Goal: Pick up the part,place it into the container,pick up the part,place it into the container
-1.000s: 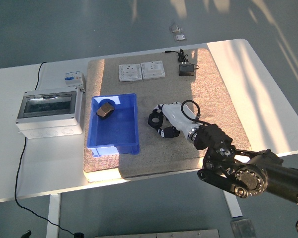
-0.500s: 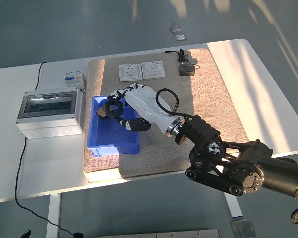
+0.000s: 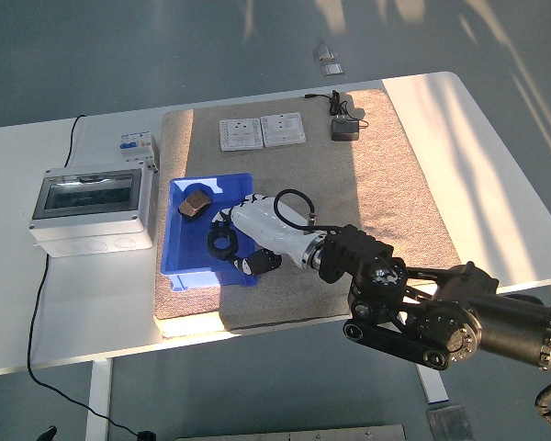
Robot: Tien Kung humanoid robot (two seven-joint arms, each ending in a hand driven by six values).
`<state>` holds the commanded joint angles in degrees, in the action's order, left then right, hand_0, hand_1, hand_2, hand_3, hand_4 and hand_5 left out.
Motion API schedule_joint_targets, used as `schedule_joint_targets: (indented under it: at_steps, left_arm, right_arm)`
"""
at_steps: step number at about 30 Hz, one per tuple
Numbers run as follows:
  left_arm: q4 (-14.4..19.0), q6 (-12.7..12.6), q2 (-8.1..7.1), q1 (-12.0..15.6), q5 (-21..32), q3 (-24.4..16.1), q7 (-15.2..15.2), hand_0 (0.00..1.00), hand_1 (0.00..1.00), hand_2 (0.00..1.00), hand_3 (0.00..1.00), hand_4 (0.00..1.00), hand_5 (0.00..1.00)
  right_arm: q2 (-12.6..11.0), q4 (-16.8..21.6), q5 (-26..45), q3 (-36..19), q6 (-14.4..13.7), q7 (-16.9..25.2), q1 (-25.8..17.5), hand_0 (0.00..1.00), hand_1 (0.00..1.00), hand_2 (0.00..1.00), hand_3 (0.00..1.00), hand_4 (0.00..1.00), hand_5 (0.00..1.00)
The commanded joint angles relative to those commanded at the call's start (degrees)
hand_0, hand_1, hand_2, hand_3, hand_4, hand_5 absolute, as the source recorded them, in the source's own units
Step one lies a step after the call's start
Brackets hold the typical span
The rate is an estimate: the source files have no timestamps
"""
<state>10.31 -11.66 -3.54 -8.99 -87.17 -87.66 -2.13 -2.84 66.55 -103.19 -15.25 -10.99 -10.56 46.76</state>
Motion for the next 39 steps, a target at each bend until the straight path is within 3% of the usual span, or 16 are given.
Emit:
schedule_joint_targets:
  at_steps: [5, 6, 11, 12, 39]
  left_arm:
    - [0.0, 0.0, -0.02, -0.1, 0.3, 0.1, -0.1, 0.665, 0.658, 0.698, 0.593, 0.603, 0.691]
    - [0.0, 0.0, -0.02, -0.1, 0.3, 0.2, -0.1, 0.665, 0.658, 0.698, 0.591, 0.603, 0.686]
    - [0.0, 0.0, -0.02, -0.2, 0.3, 0.1, -0.2, 0.665, 0.658, 0.698, 0.591, 0.603, 0.686]
    - [0.0, 0.0, -0.02, -0.2, 0.3, 0.1, -0.3, 0.665, 0.658, 0.698, 0.592, 0.608, 0.674]
    - [0.0, 0.0, -0.17, 0.0, 0.4, 0.0, -0.5, 0.665, 0.658, 0.698, 0.583, 0.6, 0.643]
  right_arm:
    - [0.1, 0.0, 0.3, 0.0, 0.4, 0.0, 0.0, 0.996, 0.841, 0.836, 0.741, 0.518, 0.248]
    - [0.1, 0.0, 0.4, -0.1, 0.3, 0.1, 0.0, 0.998, 0.859, 0.861, 0.853, 0.509, 0.249]
    - [0.1, -0.7, 2.5, 0.1, -0.6, 1.1, -0.1, 0.998, 0.859, 0.861, 0.853, 0.509, 0.249]
    - [0.1, -0.8, 2.9, 0.1, -0.7, 1.2, -0.1, 0.998, 0.867, 0.888, 0.998, 0.5, 0.238]
    - [0.0, -2.7, 9.4, 1.1, -1.7, 2.9, -0.1, 0.998, 0.884, 0.927, 0.998, 0.487, 0.211]
